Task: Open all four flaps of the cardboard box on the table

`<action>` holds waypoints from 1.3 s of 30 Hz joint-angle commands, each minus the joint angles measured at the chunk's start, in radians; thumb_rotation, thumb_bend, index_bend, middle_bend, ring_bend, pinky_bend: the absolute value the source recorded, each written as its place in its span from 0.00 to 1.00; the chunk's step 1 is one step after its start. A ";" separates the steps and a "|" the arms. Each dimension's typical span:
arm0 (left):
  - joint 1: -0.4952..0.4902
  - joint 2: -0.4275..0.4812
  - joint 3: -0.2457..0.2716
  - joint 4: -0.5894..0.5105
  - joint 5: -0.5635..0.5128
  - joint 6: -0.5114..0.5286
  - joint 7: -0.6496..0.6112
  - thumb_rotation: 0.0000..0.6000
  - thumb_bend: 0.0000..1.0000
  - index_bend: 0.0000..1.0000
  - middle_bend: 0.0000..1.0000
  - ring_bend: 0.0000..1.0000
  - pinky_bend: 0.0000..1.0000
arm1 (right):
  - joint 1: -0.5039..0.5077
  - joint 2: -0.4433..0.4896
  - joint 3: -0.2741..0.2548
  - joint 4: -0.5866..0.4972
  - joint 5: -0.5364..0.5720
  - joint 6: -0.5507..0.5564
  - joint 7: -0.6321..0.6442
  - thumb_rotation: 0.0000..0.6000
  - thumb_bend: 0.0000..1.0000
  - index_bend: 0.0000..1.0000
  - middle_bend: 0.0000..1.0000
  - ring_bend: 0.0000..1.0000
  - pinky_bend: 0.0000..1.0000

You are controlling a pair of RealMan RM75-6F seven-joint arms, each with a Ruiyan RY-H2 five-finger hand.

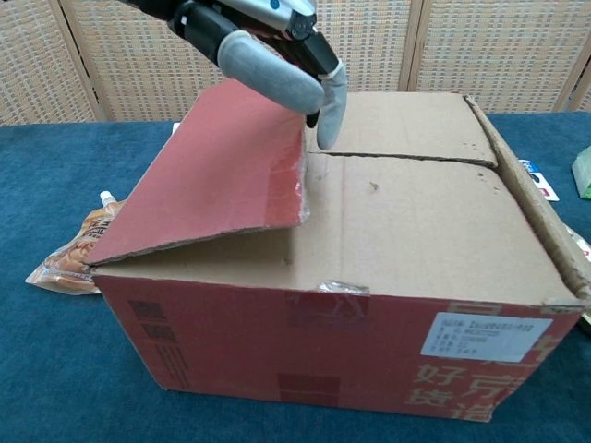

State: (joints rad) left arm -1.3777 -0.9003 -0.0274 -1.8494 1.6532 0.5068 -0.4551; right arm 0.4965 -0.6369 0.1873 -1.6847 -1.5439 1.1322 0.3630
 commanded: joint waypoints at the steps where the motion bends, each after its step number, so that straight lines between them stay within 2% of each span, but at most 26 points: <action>1: 0.017 0.037 0.005 -0.018 0.016 0.019 -0.008 0.14 0.04 0.36 0.31 0.29 0.11 | 0.002 0.000 0.003 0.001 0.003 -0.001 0.001 0.65 0.03 0.39 0.33 0.07 0.02; 19: 0.131 0.242 0.030 -0.096 0.119 0.165 -0.080 0.14 0.04 0.36 0.31 0.30 0.11 | 0.022 0.021 0.034 -0.004 0.030 -0.013 -0.002 0.65 0.03 0.39 0.33 0.07 0.02; 39: 0.320 0.494 0.082 -0.162 0.273 0.350 -0.135 0.15 0.04 0.36 0.31 0.31 0.11 | 0.047 0.004 0.054 0.021 0.032 -0.025 0.022 0.65 0.03 0.39 0.32 0.07 0.02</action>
State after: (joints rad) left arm -1.0743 -0.4241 0.0474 -2.0069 1.9139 0.8424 -0.5867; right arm 0.5430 -0.6327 0.2411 -1.6640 -1.5118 1.1073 0.3852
